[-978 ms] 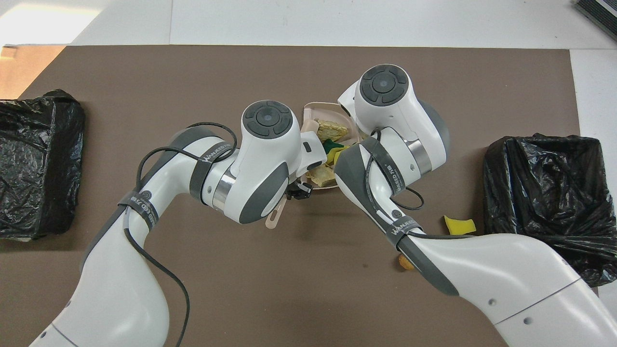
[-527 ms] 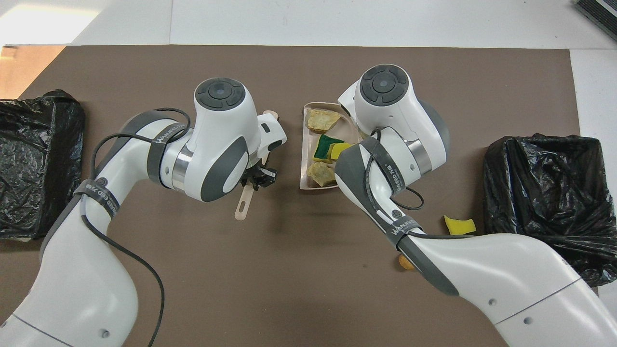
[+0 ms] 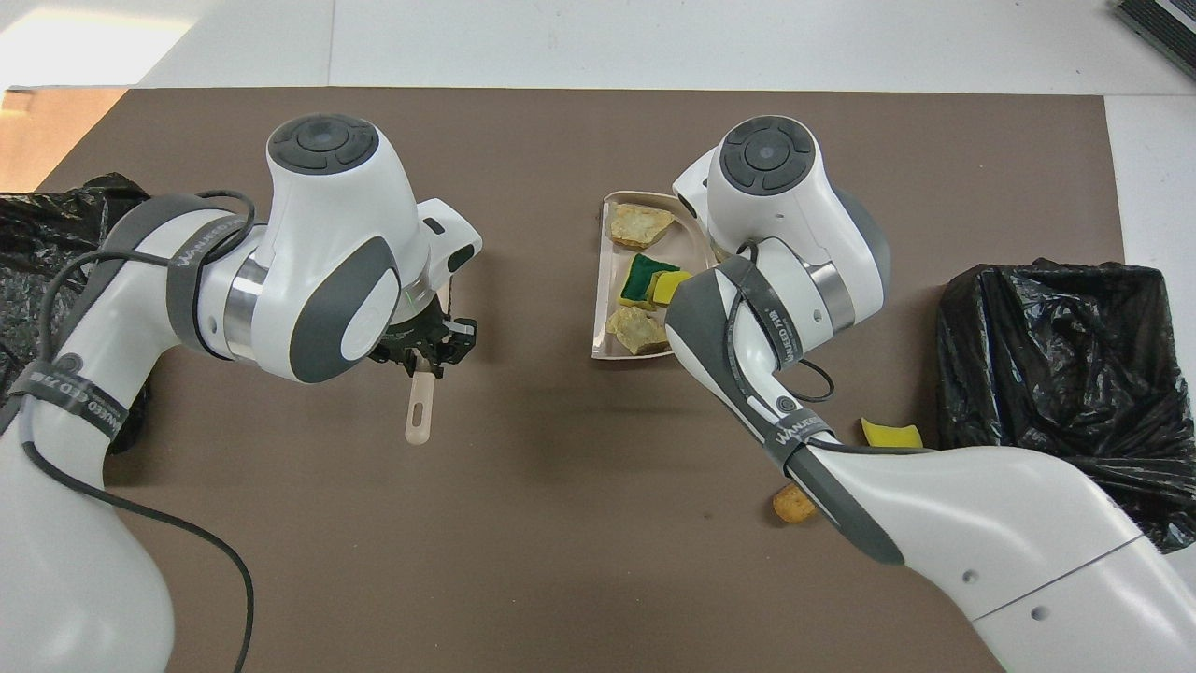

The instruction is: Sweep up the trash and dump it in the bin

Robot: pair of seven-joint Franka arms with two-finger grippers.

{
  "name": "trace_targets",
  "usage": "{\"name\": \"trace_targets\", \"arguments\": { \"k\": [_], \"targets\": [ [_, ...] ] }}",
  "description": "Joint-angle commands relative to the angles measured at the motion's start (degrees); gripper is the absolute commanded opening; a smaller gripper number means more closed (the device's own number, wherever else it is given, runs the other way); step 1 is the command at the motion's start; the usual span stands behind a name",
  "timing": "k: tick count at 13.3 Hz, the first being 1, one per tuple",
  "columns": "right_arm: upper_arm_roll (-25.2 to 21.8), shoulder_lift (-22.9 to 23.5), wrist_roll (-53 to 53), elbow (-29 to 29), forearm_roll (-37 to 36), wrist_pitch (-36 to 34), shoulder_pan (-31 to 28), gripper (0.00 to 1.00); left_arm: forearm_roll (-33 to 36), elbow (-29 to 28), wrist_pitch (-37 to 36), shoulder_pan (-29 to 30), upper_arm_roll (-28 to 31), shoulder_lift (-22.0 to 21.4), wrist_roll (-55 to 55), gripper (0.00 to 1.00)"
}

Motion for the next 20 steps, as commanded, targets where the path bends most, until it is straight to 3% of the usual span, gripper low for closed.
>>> {"name": "trace_targets", "arguments": {
  "k": [1,4,5,9,11,15,17,18,19,20],
  "targets": [
    [0.37,-1.46,1.56,-0.77,0.23,-0.32,-0.74,0.0,-1.01,-10.5,4.94,-3.05,-0.27,-5.74,-4.16,0.0],
    [0.46,-1.55,1.12,-0.77,2.15,-0.24,-1.97,0.0,-4.18,-33.75,28.17,-9.89,-0.27,-17.14,-6.43,0.0],
    [0.46,-1.55,1.12,-0.68,2.34,0.29,-2.15,0.0,-4.79,-38.79,33.14,-11.92,-0.27,-19.62,-7.93,0.0],
    [0.46,-5.05,-1.06,-0.68,2.34,-0.32,-4.86,0.0,-5.24,-40.86,32.57,-14.74,-0.36,-21.23,-12.58,0.0],
    [0.8,-7.86,-6.75,-0.77,2.86,-0.58,-10.21,0.0,-5.32,-41.13,32.48,-17.38,-0.27,-21.93,-20.48,0.0],
    [0.72,-13.31,-18.36,-2.43,8.47,-10.15,-18.39,0.0,-7.33,-42.89,33.01,-18.8,-0.36,-22.28,-20.78,0.0],
    [0.54,-16.82,-24.33,-4.62,9.28,-11.31,-22.08,0.0,-7.7,-44.02,33.53,-20.02,-0.36,-21.76,-20.69,0.0],
    [0.46,-19.19,-27.5,-6.46,9.28,-11.4,-24.89,0.0,-7.7,-44.03,33.62,-20.29,-0.28,-21.67,-20.08,0.15],
    [0.46,-21.39,-31.27,-8.57,9.11,-11.57,-27.78,0.0,-7.78,-43.85,33.63,-20.03,-0.27,-21.49,-18.68,0.77],
    [0.46,-23.15,-35.4,-10.42,9.02,-11.66,-31.12,0.0,-7.78,-42.81,32.76,-19.85,-0.1,-20.97,-18.15,0.93]
  ]
}}
